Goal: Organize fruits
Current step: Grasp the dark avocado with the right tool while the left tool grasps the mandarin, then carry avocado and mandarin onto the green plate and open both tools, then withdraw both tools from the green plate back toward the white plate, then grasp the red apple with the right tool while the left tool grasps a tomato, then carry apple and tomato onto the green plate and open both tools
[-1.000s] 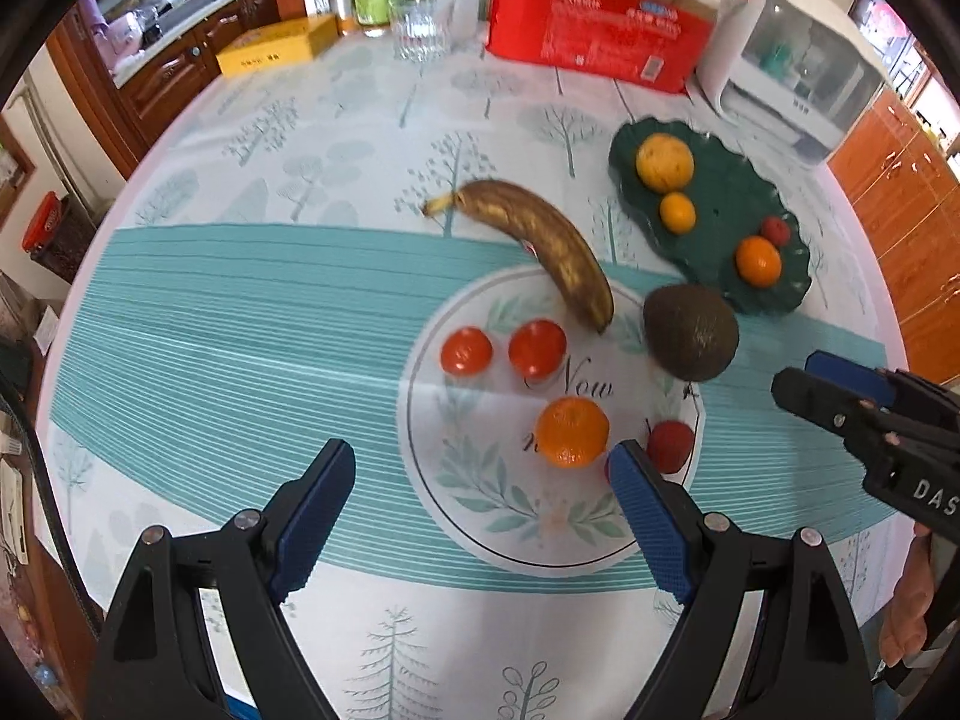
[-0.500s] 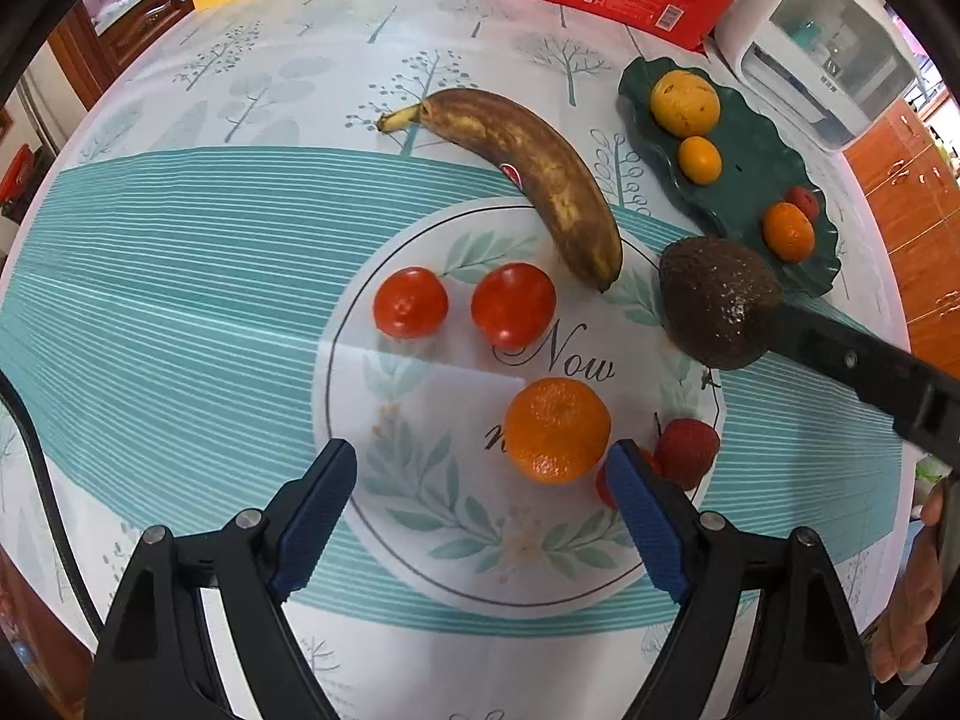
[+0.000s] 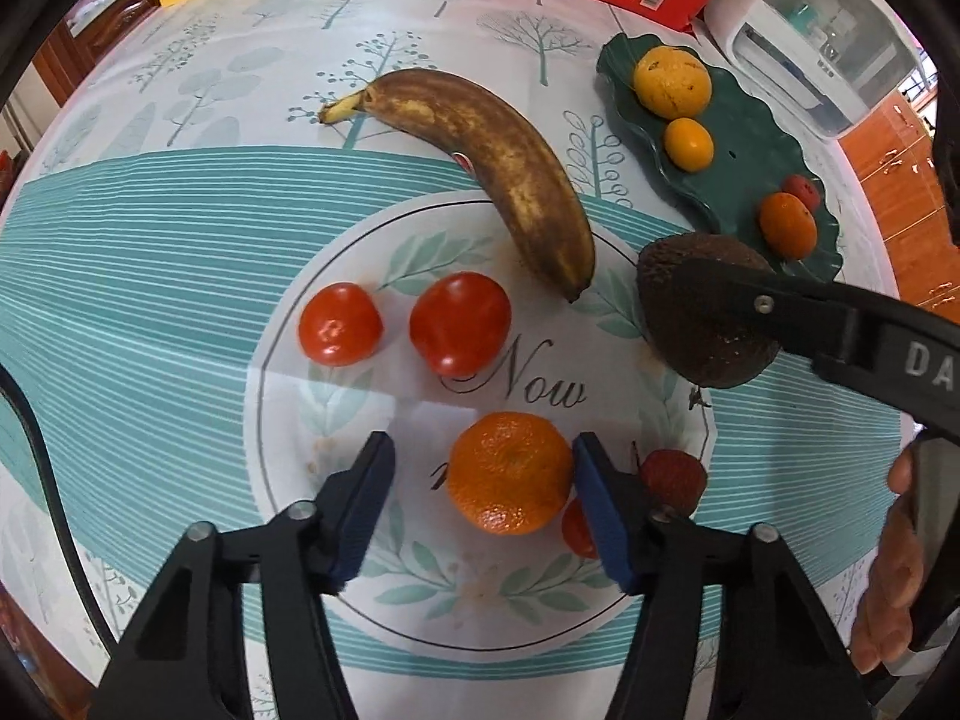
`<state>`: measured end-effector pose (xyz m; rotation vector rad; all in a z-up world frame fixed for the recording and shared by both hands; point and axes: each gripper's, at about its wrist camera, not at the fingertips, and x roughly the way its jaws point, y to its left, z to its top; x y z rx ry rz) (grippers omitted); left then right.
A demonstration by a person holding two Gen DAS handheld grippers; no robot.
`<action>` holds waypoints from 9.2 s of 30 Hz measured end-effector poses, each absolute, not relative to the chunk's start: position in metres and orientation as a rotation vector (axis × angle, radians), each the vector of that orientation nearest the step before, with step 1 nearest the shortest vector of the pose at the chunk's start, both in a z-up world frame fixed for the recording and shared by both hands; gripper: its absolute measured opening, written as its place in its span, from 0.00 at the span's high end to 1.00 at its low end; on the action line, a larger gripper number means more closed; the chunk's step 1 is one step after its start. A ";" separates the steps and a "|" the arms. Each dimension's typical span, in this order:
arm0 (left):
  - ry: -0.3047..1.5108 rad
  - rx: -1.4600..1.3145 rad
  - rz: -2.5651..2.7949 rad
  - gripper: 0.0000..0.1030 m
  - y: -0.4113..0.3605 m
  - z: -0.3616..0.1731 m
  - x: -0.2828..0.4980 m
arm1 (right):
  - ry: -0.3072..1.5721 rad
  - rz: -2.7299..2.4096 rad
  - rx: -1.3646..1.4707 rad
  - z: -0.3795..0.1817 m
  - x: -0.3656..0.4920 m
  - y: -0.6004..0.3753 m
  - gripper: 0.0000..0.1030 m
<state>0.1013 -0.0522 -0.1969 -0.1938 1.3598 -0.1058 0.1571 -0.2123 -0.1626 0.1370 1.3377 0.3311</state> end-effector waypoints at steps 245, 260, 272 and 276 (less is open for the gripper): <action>1.373 -0.021 -0.274 0.76 0.006 -0.197 0.142 | 1.419 0.409 -0.015 -0.177 0.084 -0.152 0.69; 1.280 -0.104 -0.319 0.76 0.005 -0.120 0.124 | 1.293 0.329 0.074 -0.113 0.104 -0.196 0.69; 1.094 -0.009 -0.338 0.76 -0.061 -0.015 0.172 | 1.087 0.244 0.065 0.001 0.171 -0.244 0.69; 1.050 0.016 -0.317 0.76 -0.084 0.011 0.193 | 0.993 0.229 0.047 0.039 0.191 -0.260 0.69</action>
